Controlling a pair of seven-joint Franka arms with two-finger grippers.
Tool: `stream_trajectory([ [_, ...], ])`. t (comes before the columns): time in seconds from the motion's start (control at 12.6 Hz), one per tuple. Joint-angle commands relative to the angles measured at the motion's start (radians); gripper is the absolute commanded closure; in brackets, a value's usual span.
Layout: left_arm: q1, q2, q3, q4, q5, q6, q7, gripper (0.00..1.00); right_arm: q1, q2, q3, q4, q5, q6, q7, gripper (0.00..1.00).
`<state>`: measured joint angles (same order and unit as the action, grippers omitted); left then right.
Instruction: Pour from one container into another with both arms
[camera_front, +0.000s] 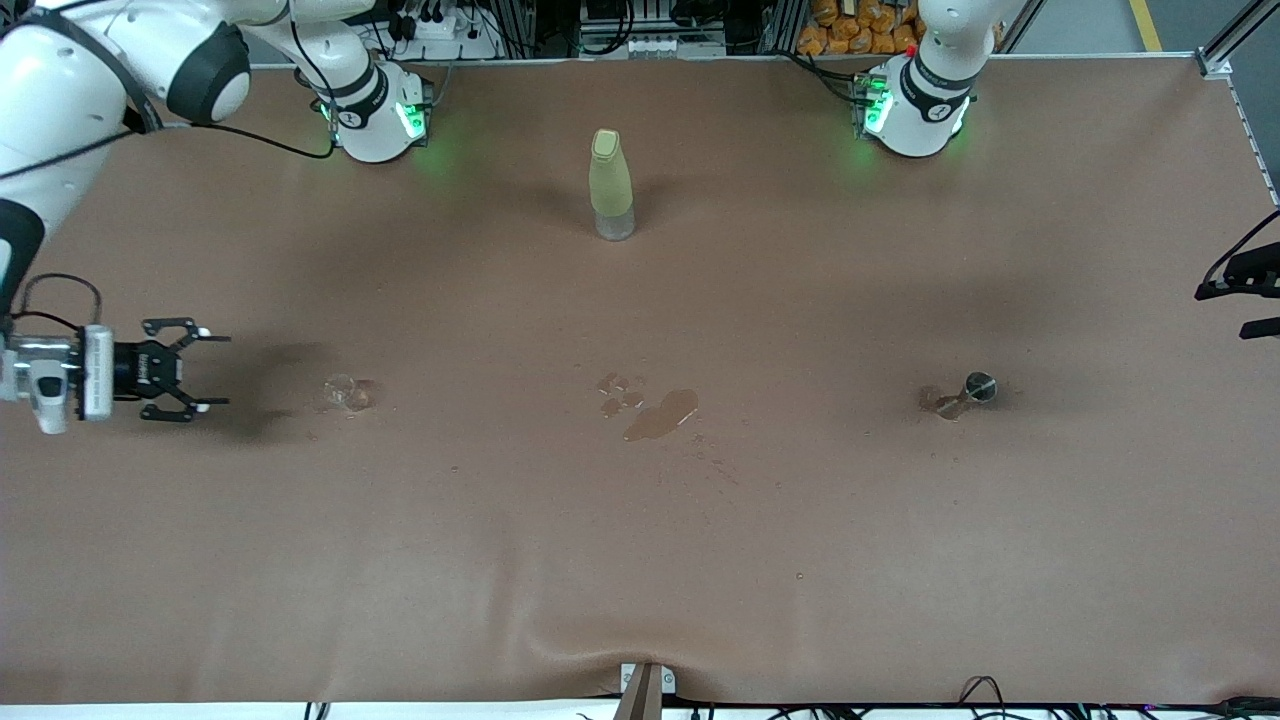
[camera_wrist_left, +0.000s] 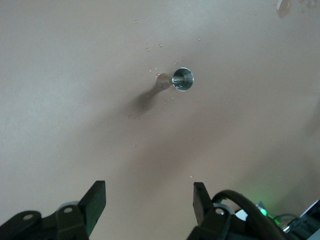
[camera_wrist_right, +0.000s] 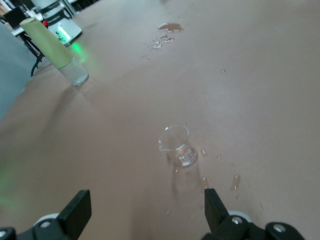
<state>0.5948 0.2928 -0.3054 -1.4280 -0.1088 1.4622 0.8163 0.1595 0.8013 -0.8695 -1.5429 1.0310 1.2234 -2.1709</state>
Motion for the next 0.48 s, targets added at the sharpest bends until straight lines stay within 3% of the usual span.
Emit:
stream_trajectory([
  [0.0, -0.021, -0.069, -0.021, -0.029, 0.040, 0.001, -0.121, 0.12, 0.029, -0.147, -0.011, 0.000, -0.151, -0.002, 0.208, 0.00],
  [0.16, -0.056, -0.080, -0.021, -0.028, 0.049, 0.001, -0.169, 0.12, 0.047, -0.259, -0.006, 0.001, -0.257, -0.001, 0.395, 0.00],
  [0.24, -0.058, -0.081, -0.027, -0.028, 0.049, 0.001, -0.189, 0.00, 0.061, -0.310, -0.005, 0.003, -0.303, -0.001, 0.486, 0.00],
  [0.4, -0.079, -0.104, -0.038, -0.032, 0.037, 0.001, -0.251, 0.00, 0.089, -0.405, 0.000, 0.003, -0.380, -0.002, 0.679, 0.00],
])
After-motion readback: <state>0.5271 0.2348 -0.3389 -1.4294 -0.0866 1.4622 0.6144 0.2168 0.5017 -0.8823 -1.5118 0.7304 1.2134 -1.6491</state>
